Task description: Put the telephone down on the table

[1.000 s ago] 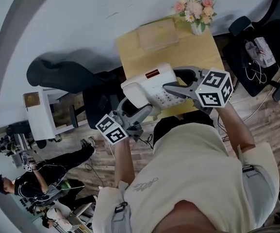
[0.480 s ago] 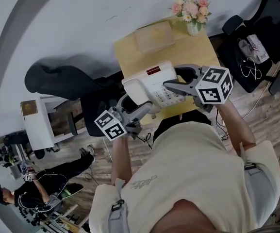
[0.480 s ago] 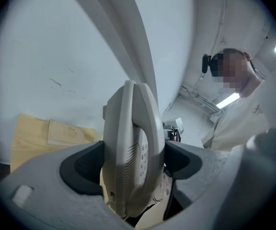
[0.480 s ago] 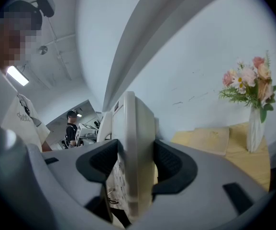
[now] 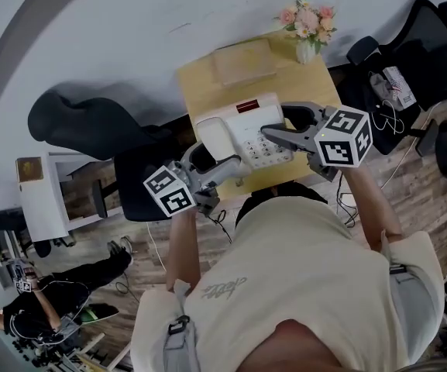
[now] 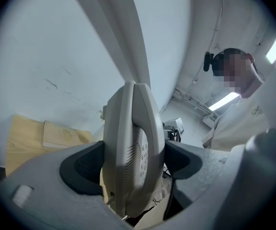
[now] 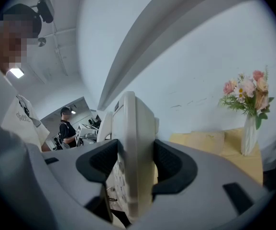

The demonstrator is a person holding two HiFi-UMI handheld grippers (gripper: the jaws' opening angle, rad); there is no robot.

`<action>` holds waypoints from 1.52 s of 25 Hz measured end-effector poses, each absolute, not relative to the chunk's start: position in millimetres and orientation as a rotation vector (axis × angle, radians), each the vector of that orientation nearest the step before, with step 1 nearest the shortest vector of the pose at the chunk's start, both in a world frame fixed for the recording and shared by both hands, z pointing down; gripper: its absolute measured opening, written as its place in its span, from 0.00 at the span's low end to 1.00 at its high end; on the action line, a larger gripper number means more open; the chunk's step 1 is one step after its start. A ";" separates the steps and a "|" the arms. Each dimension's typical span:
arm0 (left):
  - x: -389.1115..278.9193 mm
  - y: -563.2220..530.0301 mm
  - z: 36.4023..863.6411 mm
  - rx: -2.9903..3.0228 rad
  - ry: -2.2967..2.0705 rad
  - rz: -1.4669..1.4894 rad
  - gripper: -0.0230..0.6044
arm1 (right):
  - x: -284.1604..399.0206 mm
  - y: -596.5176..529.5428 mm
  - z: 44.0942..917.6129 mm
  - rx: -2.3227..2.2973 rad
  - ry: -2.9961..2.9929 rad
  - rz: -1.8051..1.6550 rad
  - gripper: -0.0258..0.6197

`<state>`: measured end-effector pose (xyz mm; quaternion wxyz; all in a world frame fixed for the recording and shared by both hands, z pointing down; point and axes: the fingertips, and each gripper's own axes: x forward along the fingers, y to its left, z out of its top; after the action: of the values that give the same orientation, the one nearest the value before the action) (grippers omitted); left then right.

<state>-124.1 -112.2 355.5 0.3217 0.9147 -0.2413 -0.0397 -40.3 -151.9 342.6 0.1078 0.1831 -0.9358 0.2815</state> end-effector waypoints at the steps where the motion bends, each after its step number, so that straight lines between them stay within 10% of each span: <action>1: -122.7 -111.6 357.8 2.400 -0.628 -0.103 0.63 | -38.9 -151.2 345.0 0.536 -2.745 0.833 0.40; 38: -145.3 -160.5 554.3 2.109 -0.566 -0.016 0.63 | -59.5 -199.7 554.7 0.486 -2.539 1.229 0.40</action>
<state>-145.3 -160.5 554.3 0.4608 0.8571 -0.2302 -0.0066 -59.5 -199.7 554.7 0.1392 0.1682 -0.8784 0.4252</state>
